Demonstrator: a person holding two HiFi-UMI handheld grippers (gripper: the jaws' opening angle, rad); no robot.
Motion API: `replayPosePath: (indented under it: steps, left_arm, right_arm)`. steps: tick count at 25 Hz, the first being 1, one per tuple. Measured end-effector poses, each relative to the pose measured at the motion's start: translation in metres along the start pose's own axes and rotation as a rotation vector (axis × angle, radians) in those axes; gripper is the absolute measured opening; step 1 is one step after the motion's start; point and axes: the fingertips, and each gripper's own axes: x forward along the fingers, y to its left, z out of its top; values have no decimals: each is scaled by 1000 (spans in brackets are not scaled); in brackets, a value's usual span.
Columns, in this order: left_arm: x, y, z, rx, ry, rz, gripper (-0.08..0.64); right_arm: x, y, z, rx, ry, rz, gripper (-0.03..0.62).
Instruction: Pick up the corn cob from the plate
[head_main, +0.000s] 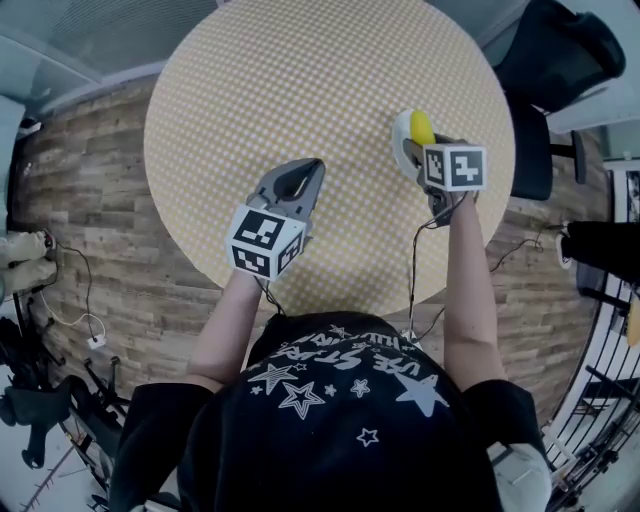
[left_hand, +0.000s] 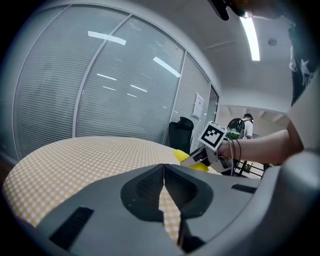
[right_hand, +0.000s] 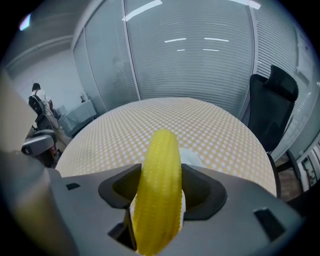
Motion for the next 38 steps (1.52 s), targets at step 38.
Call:
replayPosePath:
  steps: [38]
  left_arm:
    - [-172, -254, -41, 138, -87, 32, 11]
  right_arm:
    - [-292, 113, -210, 170, -466, 383, 255]
